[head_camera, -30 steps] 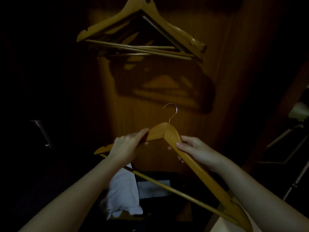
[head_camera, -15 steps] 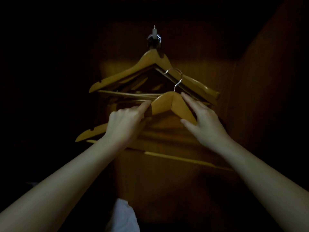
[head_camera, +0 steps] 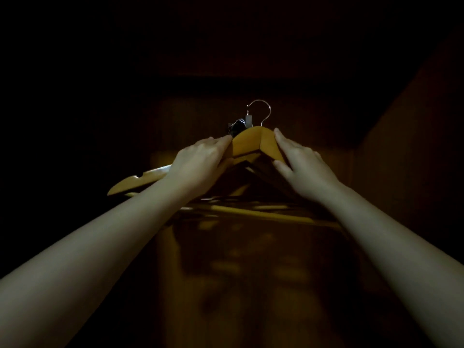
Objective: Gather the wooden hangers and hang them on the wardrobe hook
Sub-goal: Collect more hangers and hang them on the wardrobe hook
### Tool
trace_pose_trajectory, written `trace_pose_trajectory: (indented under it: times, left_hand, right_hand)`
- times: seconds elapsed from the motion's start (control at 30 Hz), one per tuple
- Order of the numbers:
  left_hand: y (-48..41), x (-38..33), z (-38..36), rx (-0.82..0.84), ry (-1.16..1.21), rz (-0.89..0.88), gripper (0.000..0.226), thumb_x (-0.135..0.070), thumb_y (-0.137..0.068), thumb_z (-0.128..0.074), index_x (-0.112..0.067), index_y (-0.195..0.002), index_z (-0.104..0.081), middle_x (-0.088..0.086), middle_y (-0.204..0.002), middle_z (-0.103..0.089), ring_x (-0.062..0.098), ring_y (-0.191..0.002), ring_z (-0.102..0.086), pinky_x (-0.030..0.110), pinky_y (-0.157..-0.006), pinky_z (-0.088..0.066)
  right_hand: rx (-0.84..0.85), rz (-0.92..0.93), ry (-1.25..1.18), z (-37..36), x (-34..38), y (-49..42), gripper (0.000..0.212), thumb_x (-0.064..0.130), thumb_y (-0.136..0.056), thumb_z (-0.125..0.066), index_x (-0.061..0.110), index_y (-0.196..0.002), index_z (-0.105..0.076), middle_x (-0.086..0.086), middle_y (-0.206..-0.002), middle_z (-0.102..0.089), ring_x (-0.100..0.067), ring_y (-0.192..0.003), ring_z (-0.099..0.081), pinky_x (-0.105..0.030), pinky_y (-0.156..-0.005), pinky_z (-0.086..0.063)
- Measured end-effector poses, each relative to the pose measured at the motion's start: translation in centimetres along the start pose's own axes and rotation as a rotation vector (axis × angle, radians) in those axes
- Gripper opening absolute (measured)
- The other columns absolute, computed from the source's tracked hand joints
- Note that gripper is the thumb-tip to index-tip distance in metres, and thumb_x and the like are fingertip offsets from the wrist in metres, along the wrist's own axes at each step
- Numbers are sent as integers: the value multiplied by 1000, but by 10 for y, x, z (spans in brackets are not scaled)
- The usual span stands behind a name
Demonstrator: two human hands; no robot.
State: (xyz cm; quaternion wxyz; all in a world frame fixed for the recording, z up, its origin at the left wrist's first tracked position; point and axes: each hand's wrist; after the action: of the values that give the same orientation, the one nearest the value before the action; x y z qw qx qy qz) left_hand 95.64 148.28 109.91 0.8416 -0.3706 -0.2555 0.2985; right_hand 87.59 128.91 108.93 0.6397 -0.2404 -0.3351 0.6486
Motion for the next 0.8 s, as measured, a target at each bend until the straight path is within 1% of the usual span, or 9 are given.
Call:
trace_pose_trajectory:
  times: [0.07,0.13,0.23,0.3,0.37,0.5,0.63,0.67,0.8]
  left_hand:
    - [-4,7,-9,27,35,13,47,-31,-97,-42,-16,-140,-33,9,-126,-56,25,-114,-55,38,-89,-49]
    - [-5,13,-22,64,65,44,44,-31,-97,-42,-17,-137,-35,8,-121,-57,23,-103,-58,37,-83,-53]
    - [0,19,-44,107,119,97,43,-29,-97,-42,-17,-137,-34,6,-119,-57,19,-95,-60,31,-76,-52]
    - [6,20,-55,85,167,121,45,-26,-97,-42,-16,-140,-31,6,-122,-56,19,-97,-60,24,-71,-47]
    - [10,18,-62,39,210,130,46,-22,-97,-43,-15,-141,-30,7,-125,-55,20,-104,-59,24,-78,-45]
    - [6,19,-74,-38,238,140,46,-14,-95,-46,-9,-140,-36,11,-136,-52,22,-124,-51,33,-104,-42]
    - [7,14,-86,-67,311,180,48,-8,-94,-48,-10,-140,-36,10,-138,-50,22,-127,-48,35,-108,-38]
    - [8,12,-89,-74,315,181,50,-7,-93,-48,-10,-141,-35,10,-140,-48,22,-129,-46,35,-110,-34]
    - [11,12,-99,-50,233,206,58,-8,-94,-46,-11,-147,-21,8,-151,-33,20,-141,-30,37,-117,-19]
  right_hand:
    - [51,-6,18,-7,-1,-11,69,22,-96,-47,21,-150,-5,-5,-156,-23,-27,-142,-28,-42,-114,-25]
    - [106,-12,39,-14,-1,-17,69,21,-96,-47,21,-150,-5,-6,-156,-23,-27,-142,-28,-42,-113,-26]
    - [149,-17,70,-28,1,-23,68,19,-96,-46,22,-150,-5,-6,-155,-25,-31,-138,-34,-45,-110,-31]
    - [124,-16,90,-38,0,-22,69,20,-96,-46,25,-150,-4,-5,-156,-24,-33,-135,-37,-46,-108,-35]
    - [98,-17,90,-47,-1,-21,69,21,-96,-45,27,-150,-1,-4,-157,-19,-32,-135,-38,-48,-107,-37]
    - [49,-51,82,-59,-1,-23,67,19,-98,-43,24,-150,-2,-5,-159,-13,-30,-137,-37,-46,-108,-35]
    - [-1,-52,40,-70,-5,-22,67,14,-97,-44,24,-150,-4,-4,-159,-11,-26,-141,-29,-41,-111,-31]
    - [-12,-47,24,-72,-8,-21,68,12,-97,-45,24,-150,-4,-4,-159,-11,-24,-142,-28,-41,-112,-30]
    - [-28,-44,1,-77,-12,-19,74,7,-95,-45,27,-150,1,-4,-159,-10,-21,-144,-22,-39,-116,-25]
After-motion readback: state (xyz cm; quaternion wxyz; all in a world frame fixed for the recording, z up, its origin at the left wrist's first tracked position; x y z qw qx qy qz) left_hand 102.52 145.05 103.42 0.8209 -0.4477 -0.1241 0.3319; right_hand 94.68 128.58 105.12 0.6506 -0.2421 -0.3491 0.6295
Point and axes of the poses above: each hand's wrist, its own y-axis away from the middle knuckle, its own z-axis out of the back of the hand, x = y × z
